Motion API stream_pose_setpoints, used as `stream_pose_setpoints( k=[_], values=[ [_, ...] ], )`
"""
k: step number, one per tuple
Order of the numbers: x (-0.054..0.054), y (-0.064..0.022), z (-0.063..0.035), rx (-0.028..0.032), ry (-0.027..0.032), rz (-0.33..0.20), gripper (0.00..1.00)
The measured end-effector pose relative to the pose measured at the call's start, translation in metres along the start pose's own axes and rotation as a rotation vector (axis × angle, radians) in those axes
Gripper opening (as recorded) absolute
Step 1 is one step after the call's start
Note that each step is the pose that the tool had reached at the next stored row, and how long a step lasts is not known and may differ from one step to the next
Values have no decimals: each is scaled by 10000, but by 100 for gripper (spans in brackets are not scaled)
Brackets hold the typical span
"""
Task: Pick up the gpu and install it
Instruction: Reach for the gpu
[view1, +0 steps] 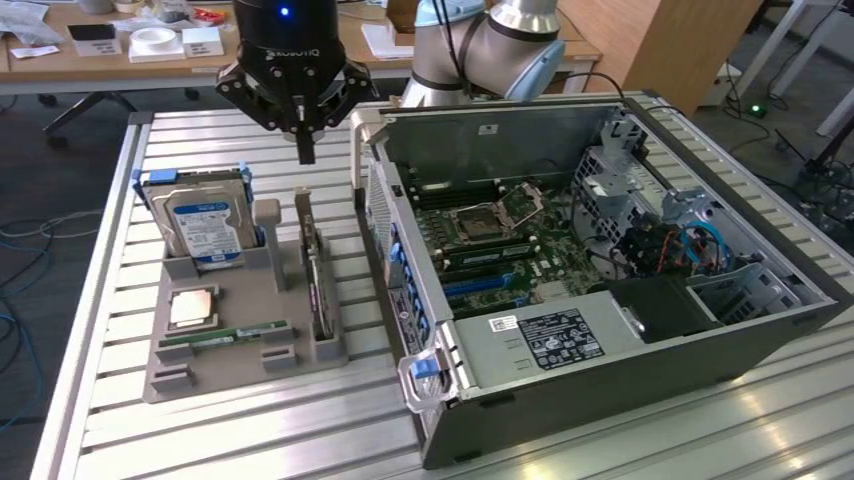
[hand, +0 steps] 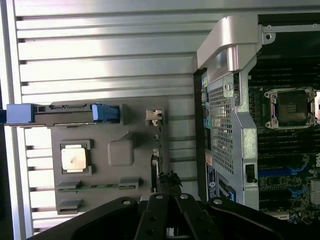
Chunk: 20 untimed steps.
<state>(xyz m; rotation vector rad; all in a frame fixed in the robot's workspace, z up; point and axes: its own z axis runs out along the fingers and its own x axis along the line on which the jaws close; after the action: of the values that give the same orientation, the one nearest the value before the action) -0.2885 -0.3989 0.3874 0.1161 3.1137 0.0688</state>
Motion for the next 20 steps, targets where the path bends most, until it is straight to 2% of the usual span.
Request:
stream_pose_setpoints(
  k=[20],
  values=[
    [42,-3,1,0,0,5,11]
  ],
)
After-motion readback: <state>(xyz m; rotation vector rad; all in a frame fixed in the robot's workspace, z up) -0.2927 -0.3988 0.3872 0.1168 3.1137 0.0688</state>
